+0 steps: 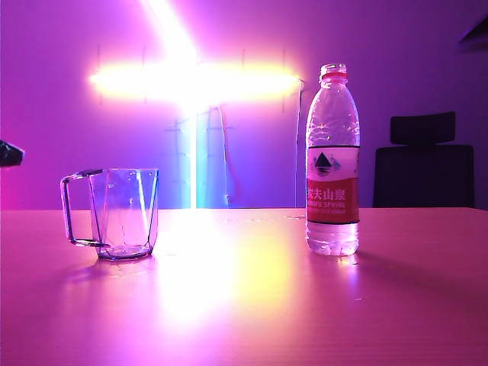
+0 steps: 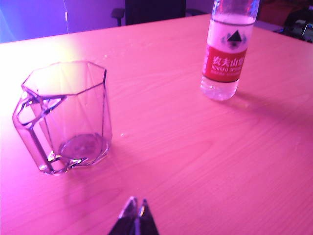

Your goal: Pick up the mineral water bottle on the table and pour water into the mug until it's half full.

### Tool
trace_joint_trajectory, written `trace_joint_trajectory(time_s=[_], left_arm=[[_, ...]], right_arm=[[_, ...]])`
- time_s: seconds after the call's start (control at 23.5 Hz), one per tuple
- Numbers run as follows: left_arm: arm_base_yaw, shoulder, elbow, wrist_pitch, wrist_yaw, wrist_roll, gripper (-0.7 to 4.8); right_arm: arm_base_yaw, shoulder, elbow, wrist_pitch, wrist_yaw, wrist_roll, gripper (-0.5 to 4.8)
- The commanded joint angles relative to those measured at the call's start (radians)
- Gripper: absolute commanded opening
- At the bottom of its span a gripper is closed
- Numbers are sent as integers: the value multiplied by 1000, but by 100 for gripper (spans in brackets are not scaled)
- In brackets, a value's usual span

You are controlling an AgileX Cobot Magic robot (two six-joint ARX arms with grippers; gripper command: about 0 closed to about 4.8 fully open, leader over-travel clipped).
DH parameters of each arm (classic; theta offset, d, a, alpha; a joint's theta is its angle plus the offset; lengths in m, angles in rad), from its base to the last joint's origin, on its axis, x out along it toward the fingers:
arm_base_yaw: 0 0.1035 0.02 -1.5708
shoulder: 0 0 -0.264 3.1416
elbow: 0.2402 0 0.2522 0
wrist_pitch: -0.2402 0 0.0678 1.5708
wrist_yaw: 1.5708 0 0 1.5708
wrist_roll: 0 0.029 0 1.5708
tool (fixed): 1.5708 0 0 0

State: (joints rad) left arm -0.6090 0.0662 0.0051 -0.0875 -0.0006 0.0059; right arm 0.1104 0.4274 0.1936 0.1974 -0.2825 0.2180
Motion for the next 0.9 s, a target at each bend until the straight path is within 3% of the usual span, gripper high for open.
trace_joint_trajectory(time_s=[0.04,0.17,0.43,0.9], left_arm=[[-1,1,4,14,2,-3,-2],[-1,2,4,14,2,-3,-2],[-1,1,4,14,2,-3,-2],[-1,1,4,14,1,-3,-2]], right_arm=[[119,276,4,235,-8,-150,479],[180,518,4,414,28,-194,479],[184,983,52,874,14,-192,479],[184,1323,293,964,-23,-192,479]])
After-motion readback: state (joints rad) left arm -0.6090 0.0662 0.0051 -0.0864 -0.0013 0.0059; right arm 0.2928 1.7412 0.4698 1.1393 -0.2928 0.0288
